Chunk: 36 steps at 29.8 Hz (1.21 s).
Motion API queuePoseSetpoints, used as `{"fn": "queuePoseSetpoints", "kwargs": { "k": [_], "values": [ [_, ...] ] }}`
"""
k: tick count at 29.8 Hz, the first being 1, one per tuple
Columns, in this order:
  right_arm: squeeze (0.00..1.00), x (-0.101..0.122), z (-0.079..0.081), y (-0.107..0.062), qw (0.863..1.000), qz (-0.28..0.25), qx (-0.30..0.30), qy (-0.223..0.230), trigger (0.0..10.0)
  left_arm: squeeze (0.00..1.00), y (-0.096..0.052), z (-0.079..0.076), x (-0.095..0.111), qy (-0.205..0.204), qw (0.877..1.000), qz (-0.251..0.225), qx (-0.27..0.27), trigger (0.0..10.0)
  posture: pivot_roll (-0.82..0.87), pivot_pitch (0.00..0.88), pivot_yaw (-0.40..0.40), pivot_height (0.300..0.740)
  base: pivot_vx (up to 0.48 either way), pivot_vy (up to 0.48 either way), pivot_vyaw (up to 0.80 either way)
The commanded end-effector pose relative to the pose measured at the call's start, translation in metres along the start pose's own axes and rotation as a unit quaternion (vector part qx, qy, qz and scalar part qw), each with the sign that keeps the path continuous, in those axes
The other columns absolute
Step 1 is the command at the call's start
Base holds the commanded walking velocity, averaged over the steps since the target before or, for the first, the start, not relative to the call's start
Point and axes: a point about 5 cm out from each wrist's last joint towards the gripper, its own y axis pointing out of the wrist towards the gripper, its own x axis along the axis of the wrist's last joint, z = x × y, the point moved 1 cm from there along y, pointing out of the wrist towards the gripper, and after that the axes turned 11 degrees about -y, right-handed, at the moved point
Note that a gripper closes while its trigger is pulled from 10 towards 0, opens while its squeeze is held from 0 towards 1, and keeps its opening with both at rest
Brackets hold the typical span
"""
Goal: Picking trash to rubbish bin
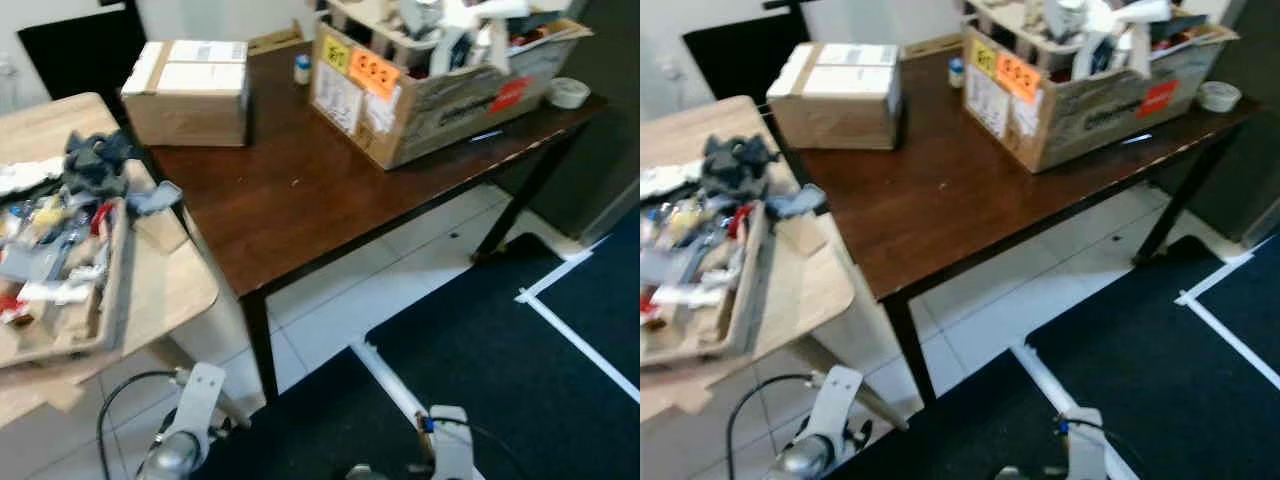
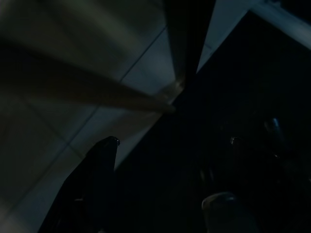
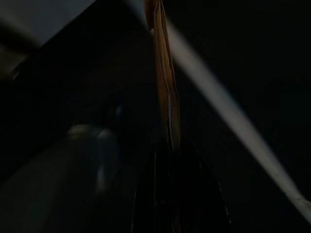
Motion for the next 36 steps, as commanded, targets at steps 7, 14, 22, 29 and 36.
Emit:
{"fn": "queuePoseSetpoints", "kwargs": {
  "k": [7, 14, 22, 29, 36],
  "values": [
    [0.0, -0.013, 0.009, -0.004, 1.0, 0.018, 0.016, 0.0, 10.0, 0.0, -0.005, 0.003, -0.018, -0.016, 1.0, 0.023, 0.005, 10.0, 0.06, 0.177, 0.026, 0.74, 0.0, 0.0, -0.11],
    [0.0, -0.015, 0.01, -0.004, 0.999, 0.026, 0.022, -0.008, 10.0, 0.0, -0.005, 0.002, -0.018, -0.018, 1.0, 0.024, 0.004, 10.0, 0.06, 0.177, 0.026, 0.74, 0.0, 0.0, -0.11],
    [0.0, -0.016, 0.008, -0.004, 0.999, 0.028, 0.019, -0.004, 10.0, 0.0, -0.005, 0.001, -0.017, -0.013, 1.0, 0.025, -0.002, 10.0, 0.05, 0.177, 0.027, 0.74, 0.0, 0.0, -0.8],
    [0.0, -0.022, 0.003, -0.005, 0.999, 0.04, 0.01, 0.01, 10.0, 0.0, -0.005, -0.002, -0.019, -0.012, 0.999, 0.029, -0.007, 10.0, 0.05, 0.173, 0.025, 0.74, 0.0, 0.0, -0.8],
    [0.0, -0.024, 0.002, -0.006, 0.999, 0.048, 0.007, 0.017, 10.0, 0.0, -0.004, -0.005, -0.018, -0.006, 0.999, 0.028, -0.021, 10.0, 0.05, 0.172, 0.025, 0.74, 0.0, 0.0, -0.8]
  ]
}}
